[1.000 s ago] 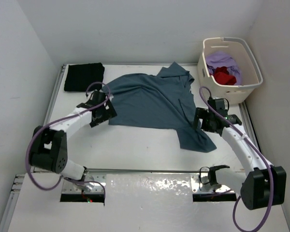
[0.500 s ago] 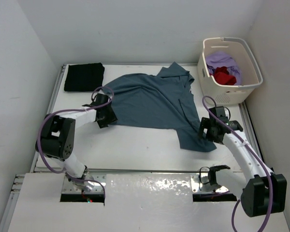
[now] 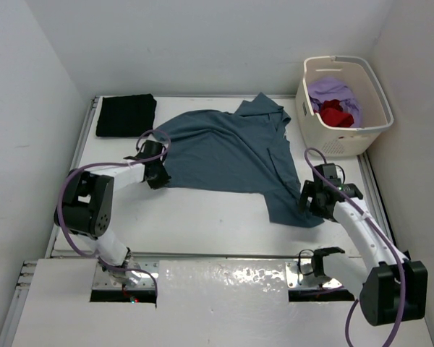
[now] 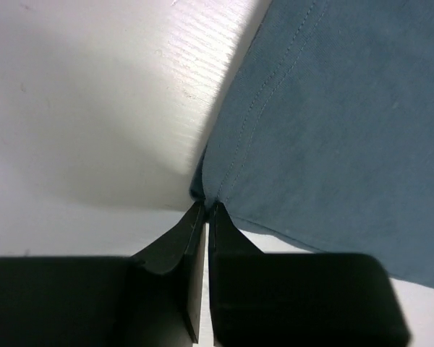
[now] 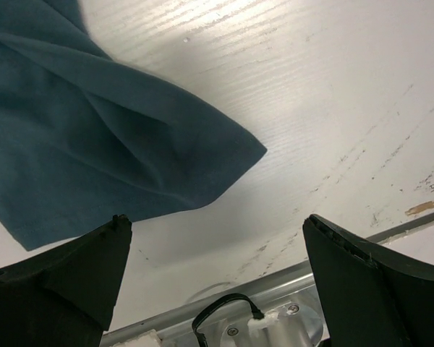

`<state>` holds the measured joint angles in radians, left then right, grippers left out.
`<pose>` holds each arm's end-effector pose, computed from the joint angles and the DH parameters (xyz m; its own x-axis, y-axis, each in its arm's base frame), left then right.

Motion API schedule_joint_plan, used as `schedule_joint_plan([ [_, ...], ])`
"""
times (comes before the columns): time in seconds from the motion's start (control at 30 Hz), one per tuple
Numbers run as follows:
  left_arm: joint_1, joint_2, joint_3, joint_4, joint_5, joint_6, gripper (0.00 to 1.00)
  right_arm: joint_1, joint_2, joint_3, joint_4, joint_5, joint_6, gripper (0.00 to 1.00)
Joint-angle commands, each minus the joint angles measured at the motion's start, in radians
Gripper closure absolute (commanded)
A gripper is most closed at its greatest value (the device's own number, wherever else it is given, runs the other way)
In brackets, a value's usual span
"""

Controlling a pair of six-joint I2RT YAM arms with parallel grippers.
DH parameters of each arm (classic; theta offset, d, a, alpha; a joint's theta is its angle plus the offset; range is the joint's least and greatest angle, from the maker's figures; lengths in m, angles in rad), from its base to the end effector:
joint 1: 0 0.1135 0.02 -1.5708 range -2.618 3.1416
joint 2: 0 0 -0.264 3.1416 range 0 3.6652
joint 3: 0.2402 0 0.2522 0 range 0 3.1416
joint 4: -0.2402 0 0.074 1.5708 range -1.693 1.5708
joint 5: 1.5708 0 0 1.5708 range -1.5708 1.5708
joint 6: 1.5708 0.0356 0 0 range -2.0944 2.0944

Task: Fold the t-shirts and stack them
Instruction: Flatten out the tshirt

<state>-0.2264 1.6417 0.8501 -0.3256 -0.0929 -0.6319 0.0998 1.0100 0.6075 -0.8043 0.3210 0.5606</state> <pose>0.2945 -0.0645 0.1463 -0.8154 -0.4157 -0.4028 -0.3690 0.9095 -0.1916 0.1671 0.0054 0.1956 -0.7783 0.4291 -0.4583 0.5090 0.8587 -0.0604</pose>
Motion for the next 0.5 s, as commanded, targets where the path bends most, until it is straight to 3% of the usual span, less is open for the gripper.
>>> schedule_joint_plan([
  [0.0,0.009,-0.002,-0.003,0.034,-0.001,0.011,1.0,-0.015,-0.01,-0.029,0.019,-0.005,0.025,0.01],
  [0.3,0.01,-0.057,0.001,0.043,-0.048,0.015,1.0,-0.077,0.087,-0.172,0.224,-0.149,0.053,0.01],
  [0.47,0.01,-0.091,-0.002,0.063,-0.054,0.034,1.0,-0.078,0.127,-0.251,0.428,-0.267,0.073,0.05],
])
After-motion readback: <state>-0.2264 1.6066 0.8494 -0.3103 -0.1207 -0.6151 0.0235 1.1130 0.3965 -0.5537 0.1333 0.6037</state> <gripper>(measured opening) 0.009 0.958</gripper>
